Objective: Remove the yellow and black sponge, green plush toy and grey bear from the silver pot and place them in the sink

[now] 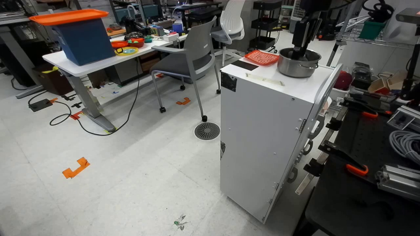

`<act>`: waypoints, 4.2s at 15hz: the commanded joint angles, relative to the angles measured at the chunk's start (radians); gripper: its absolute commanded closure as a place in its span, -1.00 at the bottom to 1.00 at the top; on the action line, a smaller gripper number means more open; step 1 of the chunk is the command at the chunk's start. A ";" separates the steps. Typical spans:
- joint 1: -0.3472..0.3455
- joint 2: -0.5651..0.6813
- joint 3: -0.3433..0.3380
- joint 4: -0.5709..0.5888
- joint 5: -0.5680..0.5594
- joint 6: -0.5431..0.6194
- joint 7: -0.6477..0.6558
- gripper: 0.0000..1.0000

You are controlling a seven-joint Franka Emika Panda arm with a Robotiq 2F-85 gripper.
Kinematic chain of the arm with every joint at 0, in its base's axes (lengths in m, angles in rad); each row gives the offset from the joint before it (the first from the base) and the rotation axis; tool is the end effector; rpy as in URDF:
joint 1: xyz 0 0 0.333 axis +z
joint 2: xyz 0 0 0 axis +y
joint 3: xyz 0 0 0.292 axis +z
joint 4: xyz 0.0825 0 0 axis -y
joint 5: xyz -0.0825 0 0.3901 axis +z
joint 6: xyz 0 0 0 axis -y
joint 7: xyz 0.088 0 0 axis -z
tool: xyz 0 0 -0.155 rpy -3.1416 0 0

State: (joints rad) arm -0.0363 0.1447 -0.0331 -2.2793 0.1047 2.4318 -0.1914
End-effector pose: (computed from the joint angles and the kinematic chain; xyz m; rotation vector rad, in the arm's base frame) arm 0.5307 -0.0337 0.2162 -3.0786 -0.0665 -0.0251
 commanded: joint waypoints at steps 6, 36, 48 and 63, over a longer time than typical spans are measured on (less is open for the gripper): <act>-0.011 -0.004 0.008 0.015 0.007 -0.002 -0.012 -1.00; -0.002 -0.002 0.005 0.016 -0.049 -0.005 0.008 0.32; 0.000 0.000 -0.001 0.019 -0.134 -0.016 0.076 -1.00; -0.008 0.025 -0.001 0.032 -0.110 -0.044 0.062 -1.00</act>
State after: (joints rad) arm -0.0374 0.1499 -0.0356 -2.2711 -0.0122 2.4189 -0.1258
